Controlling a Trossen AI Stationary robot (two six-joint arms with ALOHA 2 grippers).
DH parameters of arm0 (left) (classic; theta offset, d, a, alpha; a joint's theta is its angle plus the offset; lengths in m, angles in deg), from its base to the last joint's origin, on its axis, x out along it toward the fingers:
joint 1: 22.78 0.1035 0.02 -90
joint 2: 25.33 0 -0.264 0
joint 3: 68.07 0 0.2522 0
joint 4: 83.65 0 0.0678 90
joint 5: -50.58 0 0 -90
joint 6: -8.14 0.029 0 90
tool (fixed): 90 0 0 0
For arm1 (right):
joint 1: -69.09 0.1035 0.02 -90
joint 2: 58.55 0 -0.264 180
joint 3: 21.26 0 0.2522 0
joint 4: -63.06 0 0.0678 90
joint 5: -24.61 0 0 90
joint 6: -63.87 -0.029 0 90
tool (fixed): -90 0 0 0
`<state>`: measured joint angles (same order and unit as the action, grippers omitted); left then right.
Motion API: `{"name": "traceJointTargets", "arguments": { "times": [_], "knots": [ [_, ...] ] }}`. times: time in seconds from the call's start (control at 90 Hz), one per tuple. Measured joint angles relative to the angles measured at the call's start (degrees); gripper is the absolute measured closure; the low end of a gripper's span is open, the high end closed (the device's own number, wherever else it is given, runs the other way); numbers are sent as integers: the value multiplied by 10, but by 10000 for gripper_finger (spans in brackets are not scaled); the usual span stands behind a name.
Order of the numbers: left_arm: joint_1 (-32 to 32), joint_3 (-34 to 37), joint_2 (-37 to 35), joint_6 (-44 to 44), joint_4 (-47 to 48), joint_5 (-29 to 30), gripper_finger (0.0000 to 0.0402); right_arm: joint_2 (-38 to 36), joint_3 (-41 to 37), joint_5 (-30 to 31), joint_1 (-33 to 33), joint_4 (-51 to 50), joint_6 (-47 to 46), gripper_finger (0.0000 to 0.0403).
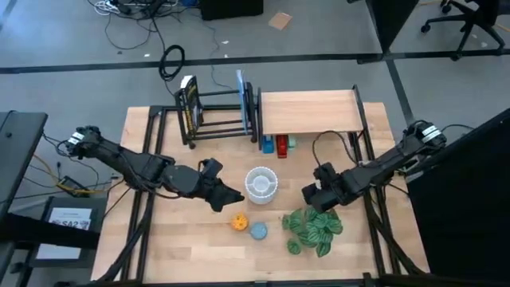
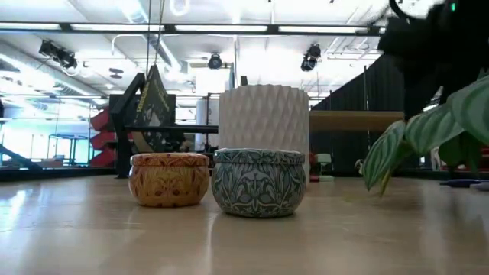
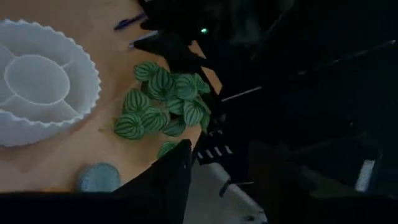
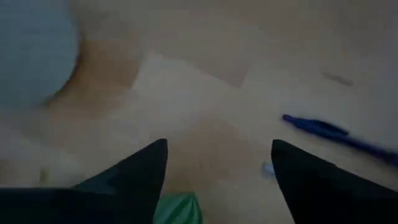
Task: Stock shelves
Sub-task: Remove the green stapler from under the shelf
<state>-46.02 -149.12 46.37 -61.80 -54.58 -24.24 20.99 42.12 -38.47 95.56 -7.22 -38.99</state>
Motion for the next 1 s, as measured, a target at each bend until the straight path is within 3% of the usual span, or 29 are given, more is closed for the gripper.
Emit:
{"name": "traceJointTargets", "arguments": {
  "times": [0.178,0.444,0.733,1.0],
  "knots": [
    [0,0,0,4,-30,-56,261,19,-58,67,-41,88,-109,119],
    [0,0,0,-9,-34,-145,261,145,-36,157,-138,148,-28,131],
    [0,0,0,-25,-34,-152,261,206,-18,228,-195,196,-40,135],
    [0,0,0,-25,-34,-150,261,201,-18,233,-231,217,-35,145]
  ]
}}
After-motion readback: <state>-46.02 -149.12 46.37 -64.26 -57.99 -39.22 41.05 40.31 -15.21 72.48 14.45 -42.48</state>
